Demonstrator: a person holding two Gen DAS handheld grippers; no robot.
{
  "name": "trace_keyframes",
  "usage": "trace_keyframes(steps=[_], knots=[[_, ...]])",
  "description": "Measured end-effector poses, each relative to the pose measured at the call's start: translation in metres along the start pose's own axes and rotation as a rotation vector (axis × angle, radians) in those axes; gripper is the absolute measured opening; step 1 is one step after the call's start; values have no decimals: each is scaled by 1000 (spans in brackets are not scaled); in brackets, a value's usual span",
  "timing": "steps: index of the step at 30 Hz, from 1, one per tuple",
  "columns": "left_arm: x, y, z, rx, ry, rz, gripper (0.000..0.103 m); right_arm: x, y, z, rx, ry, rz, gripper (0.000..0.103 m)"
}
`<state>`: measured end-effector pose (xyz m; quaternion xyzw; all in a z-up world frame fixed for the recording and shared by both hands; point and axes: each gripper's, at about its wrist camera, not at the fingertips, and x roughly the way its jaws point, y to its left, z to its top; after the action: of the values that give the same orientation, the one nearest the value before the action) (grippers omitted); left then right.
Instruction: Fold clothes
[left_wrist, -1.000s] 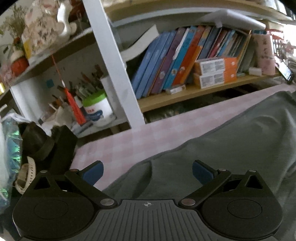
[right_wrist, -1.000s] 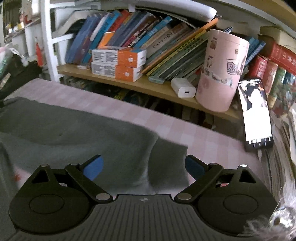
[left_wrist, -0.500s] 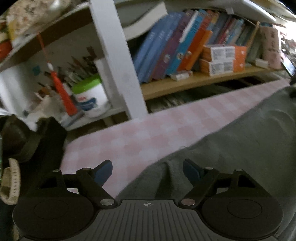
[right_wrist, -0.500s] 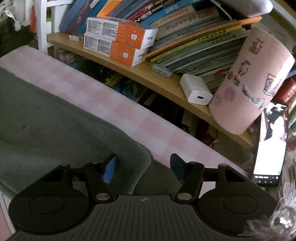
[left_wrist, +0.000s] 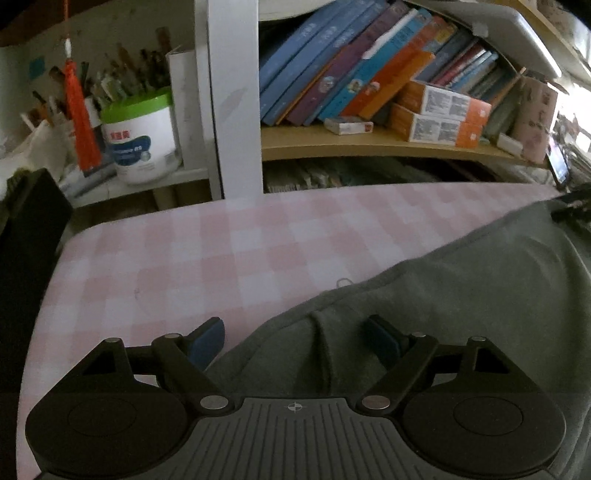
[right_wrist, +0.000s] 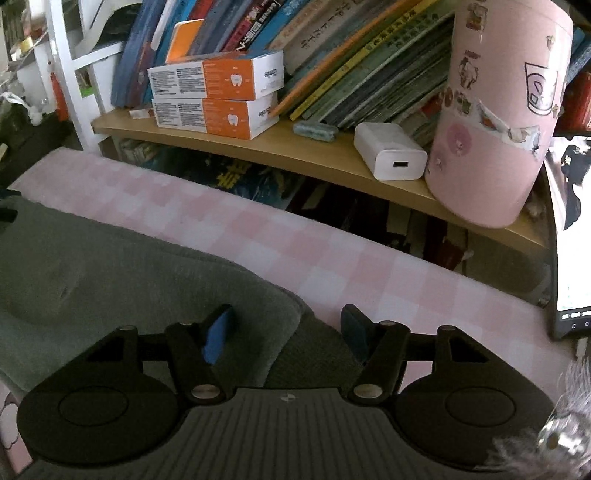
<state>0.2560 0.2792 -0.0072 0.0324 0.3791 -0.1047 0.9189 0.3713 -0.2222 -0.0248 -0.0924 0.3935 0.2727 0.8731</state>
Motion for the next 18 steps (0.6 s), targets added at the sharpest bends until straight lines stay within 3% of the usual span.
trace_keyframes(steps=[1,2,3,4,5,6,9,11,13,18], knots=[[-1,-1,0,3,3,-5,79,-1,1,-1,1,-2,0,54],[-2,-3,1,9,5,-15,67,-2,1,-1,3,0,4,49],[-4,-6,1,20,6,-30,47,-4,2,-1,8,3,14,34],[-6,-10,2,32,6,-44,38,-5,3,-1,12,6,22,21],[-8,-14,1,43,4,-42,24,-7,7,-2,19,8,16,18],[-9,-20,0,55,-1,-13,17,-9,10,-3,25,9,9,16],[-13,-40,-3,112,-30,99,9,-15,31,-10,-35,-22,-84,14],[-22,-45,0,126,-90,156,9,-26,44,-9,-87,-102,-164,14],[-39,-44,4,77,-168,164,9,-42,53,-8,-114,-183,-210,14],[-73,-51,-5,69,-233,155,9,-87,70,-15,-132,-289,-249,14]])
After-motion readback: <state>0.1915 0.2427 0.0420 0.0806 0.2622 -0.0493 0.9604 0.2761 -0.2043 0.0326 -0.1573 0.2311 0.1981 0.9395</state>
